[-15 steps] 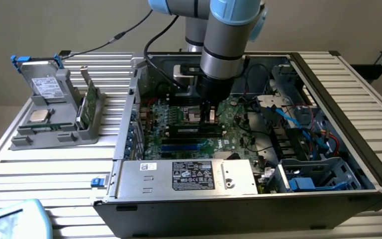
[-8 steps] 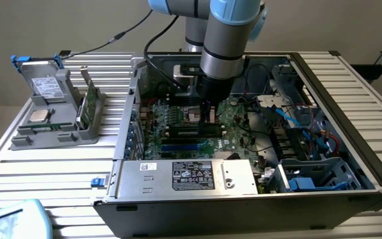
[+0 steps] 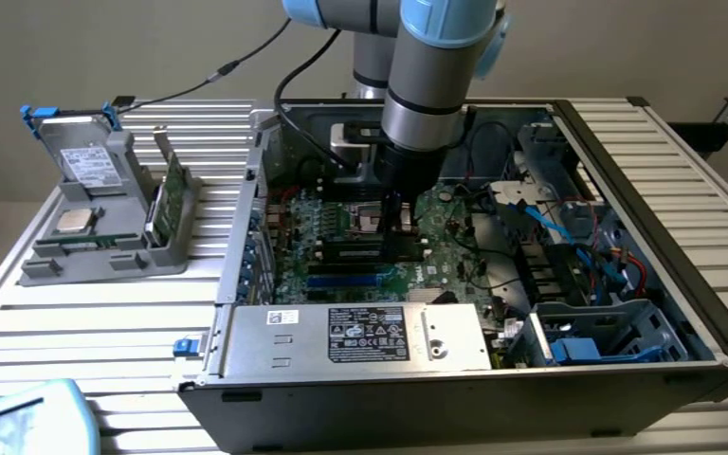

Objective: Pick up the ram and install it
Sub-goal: 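Insert the ram into the slot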

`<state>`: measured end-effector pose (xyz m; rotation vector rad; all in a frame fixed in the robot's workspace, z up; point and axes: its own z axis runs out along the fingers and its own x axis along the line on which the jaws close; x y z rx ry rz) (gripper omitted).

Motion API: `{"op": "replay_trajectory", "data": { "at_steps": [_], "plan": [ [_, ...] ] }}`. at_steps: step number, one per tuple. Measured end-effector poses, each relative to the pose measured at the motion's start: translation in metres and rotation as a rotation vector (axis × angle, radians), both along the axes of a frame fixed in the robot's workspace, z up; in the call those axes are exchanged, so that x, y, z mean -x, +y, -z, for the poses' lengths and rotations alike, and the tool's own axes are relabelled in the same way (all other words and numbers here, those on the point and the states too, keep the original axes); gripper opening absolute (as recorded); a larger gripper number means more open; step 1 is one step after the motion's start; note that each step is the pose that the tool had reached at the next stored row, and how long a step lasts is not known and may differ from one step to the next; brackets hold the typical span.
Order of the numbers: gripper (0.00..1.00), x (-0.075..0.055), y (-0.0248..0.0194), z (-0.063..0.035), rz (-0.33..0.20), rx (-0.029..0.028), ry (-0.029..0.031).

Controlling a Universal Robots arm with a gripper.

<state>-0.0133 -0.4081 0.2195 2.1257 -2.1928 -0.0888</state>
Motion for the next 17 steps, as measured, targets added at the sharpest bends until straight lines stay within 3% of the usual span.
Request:
{"op": "replay_trajectory", "data": {
  "at_steps": [1, 2, 8, 17],
  "plan": [
    [0.51, 0.0, 0.0, 0.0, 0.0, 0.0, 0.0],
    [0.58, 0.0, 0.0, 0.0, 0.0, 0.0, 0.0],
    [0.58, 0.001, 0.0, -0.0092, 0.0, -0.0001, -0.0021],
    [0.58, 0.007, 0.0, -0.0132, -0.023, 0.0, -0.0134]
  ]
}}
